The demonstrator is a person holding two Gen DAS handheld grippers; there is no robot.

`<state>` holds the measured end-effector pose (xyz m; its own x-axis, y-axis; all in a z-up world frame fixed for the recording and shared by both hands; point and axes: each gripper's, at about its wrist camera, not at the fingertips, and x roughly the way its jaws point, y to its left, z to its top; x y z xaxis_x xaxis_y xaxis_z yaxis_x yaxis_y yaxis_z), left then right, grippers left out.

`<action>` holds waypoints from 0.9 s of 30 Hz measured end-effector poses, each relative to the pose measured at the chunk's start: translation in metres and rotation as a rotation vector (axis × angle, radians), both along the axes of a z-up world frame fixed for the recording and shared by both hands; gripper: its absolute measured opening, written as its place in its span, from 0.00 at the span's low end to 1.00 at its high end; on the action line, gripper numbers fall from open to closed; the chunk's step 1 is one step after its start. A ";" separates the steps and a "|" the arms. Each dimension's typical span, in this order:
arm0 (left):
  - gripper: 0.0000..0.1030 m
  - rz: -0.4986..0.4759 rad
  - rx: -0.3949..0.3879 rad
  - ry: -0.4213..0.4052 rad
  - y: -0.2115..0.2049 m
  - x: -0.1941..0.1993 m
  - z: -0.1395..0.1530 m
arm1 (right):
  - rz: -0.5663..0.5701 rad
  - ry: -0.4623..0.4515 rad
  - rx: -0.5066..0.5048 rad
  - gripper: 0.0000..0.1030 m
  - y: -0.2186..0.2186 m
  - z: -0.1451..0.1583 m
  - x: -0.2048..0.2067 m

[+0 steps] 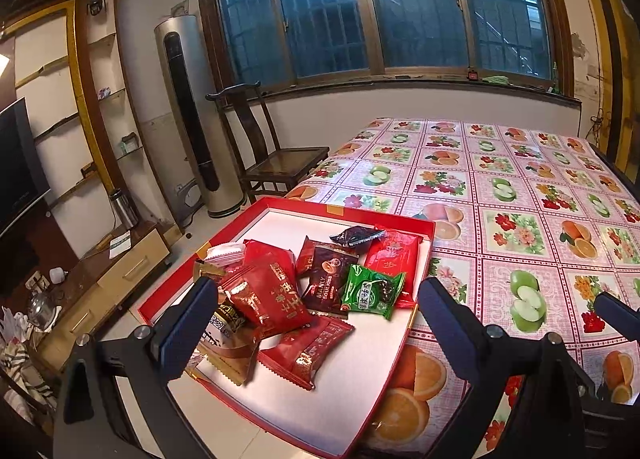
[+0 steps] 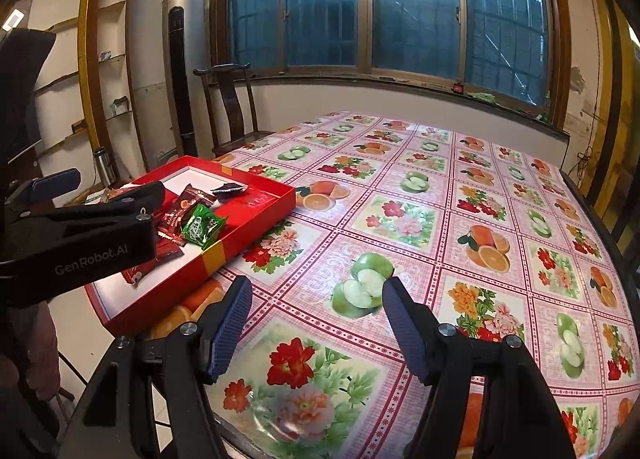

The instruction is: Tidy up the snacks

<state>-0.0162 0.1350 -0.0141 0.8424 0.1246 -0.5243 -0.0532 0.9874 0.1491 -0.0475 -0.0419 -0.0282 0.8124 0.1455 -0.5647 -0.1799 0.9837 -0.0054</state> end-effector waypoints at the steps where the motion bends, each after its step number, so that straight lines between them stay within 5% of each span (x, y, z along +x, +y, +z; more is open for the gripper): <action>1: 0.97 -0.002 -0.002 0.001 0.000 0.000 0.000 | 0.003 -0.002 0.002 0.70 0.001 0.000 -0.001; 27: 0.97 -0.020 -0.057 0.005 0.030 -0.008 0.005 | 0.028 -0.030 -0.007 0.70 0.010 0.008 -0.008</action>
